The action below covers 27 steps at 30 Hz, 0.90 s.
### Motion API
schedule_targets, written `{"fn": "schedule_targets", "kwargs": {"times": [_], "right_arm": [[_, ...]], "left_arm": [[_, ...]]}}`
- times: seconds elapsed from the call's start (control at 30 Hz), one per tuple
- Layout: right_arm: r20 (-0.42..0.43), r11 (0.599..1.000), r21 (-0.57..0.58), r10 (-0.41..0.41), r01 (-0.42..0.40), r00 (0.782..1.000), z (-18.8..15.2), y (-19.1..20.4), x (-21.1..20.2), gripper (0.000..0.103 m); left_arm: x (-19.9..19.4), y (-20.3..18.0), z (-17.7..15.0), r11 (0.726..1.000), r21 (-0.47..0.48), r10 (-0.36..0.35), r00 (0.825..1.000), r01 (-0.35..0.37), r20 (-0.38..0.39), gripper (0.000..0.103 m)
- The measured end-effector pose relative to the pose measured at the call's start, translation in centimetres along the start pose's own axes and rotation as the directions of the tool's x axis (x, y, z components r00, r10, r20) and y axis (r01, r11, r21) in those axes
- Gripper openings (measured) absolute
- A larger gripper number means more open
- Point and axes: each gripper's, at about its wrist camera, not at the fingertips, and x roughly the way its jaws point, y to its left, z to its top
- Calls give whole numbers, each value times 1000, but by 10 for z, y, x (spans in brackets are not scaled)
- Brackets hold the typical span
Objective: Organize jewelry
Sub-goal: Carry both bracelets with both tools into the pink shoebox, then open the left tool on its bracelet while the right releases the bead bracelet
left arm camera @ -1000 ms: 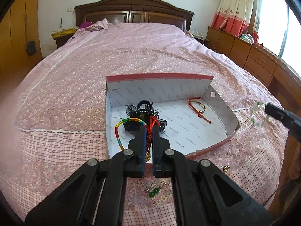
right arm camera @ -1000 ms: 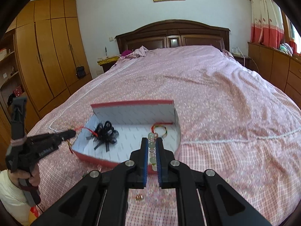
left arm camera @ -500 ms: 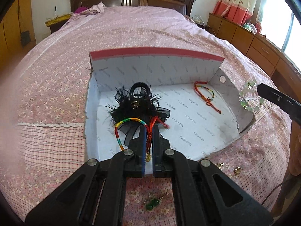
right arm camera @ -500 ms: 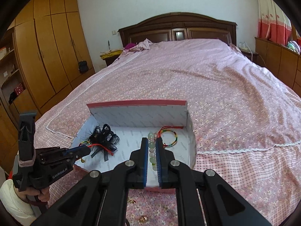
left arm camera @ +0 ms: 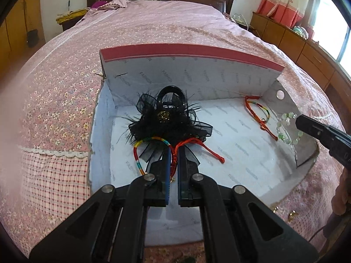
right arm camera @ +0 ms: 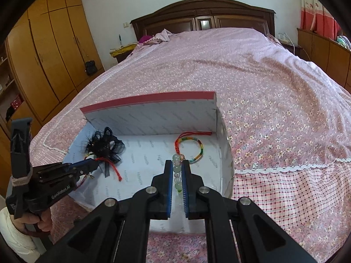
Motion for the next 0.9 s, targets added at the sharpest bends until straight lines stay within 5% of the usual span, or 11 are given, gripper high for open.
{"fn": "schedule_targets", "kwargs": {"times": [0.63, 0.9], "right_arm": [[-34, 998, 8, -64, 64, 997, 1, -15, 29, 9], [-30, 998, 41, -49, 50, 998, 3, -17, 27, 15]], "left_arm": [[18, -5, 7, 1000, 3, 31, 999, -31, -16, 1], [16, -18, 5, 999, 32, 25, 1000, -24, -5, 29]]}}
